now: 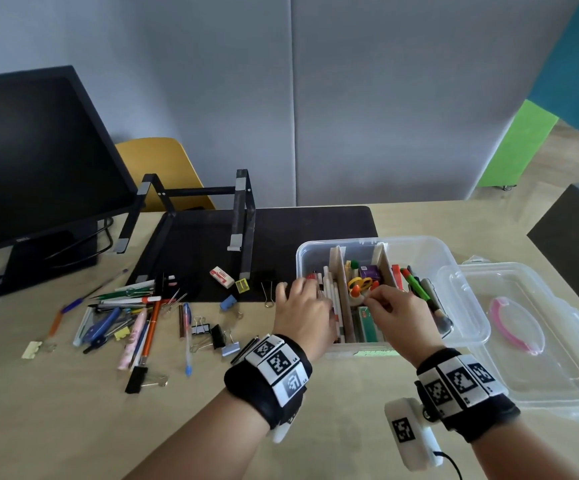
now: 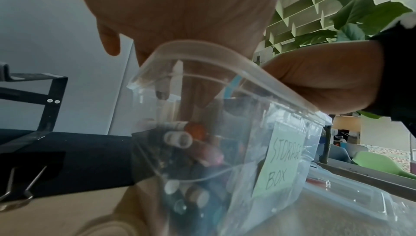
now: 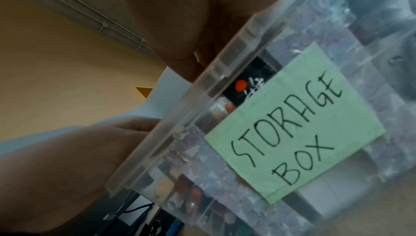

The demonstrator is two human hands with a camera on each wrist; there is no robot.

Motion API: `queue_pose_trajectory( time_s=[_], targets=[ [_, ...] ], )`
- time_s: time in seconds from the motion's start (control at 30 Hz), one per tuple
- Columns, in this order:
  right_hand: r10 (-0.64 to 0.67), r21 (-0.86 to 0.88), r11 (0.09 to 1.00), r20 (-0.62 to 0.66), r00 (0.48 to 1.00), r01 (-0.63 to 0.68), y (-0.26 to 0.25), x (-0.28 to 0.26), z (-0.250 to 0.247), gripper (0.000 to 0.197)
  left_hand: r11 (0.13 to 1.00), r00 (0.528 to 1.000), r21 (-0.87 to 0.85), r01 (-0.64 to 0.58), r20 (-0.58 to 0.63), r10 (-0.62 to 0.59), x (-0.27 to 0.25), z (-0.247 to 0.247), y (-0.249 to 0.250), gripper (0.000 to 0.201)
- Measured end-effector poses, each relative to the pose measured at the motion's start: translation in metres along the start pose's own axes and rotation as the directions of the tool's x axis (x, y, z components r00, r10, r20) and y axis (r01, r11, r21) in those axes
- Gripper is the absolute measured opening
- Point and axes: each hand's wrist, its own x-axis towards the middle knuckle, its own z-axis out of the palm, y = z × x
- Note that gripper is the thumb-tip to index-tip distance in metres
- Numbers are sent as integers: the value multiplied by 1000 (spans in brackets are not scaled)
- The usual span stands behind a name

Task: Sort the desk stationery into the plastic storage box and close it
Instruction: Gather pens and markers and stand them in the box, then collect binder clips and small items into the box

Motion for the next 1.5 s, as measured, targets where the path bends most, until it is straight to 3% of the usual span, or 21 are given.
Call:
queue_pose_trajectory(
  time_s=[0.13,0.27,0.33,0.43,0.6,0.73,0.87,0.93,1.07,1.17,1.3,1.5],
  targets=[
    [12,-10,1000,22,1000,-12,-8,-2,4,13,988,980,-148,-52,-198,22,-6,4,-12,23],
    [31,46,998,-8,999,-30,-25,-7,10,14,946,953,-325,-15,-290,-85,-13,1,-38,36],
    [14,75,997,-22,1000,-13,-39,-12,13,14,919,960,-387,78,-220,-175,-18,1,-58,43],
    [-47,116,992,-19,999,49,-65,-18,21,13,908,960,-361,214,-93,-263,-26,3,-92,31],
    [-115,137,985,91,989,102,-100,-30,51,10,925,963,-270,269,56,-264,-36,10,-138,24],
    [-89,103,992,205,975,69,-111,-36,79,10,928,951,-229,295,167,-261,-40,18,-161,32],
    [56,-96,995,402,914,-19,-108,-43,112,25,928,938,-217,302,239,-249,-51,30,-183,38],
    [171,-252,966,443,880,-61,-100,-45,129,36,921,935,-231,312,244,-256,-56,37,-192,36],
    [330,-489,865,378,865,-116,-83,-48,152,50,916,951,-282,287,196,-238,-57,47,-210,29],
    [366,-514,842,322,873,-164,-78,-47,160,53,929,961,-263,260,166,-222,-49,48,-220,28],
    [342,-566,814,283,896,-131,-75,-41,167,49,944,972,-246,222,132,-194,-27,43,-230,27],
    [358,-505,841,250,899,-194,-68,-30,177,33,933,977,-302,196,146,-157,19,45,-236,30]
  ],
)
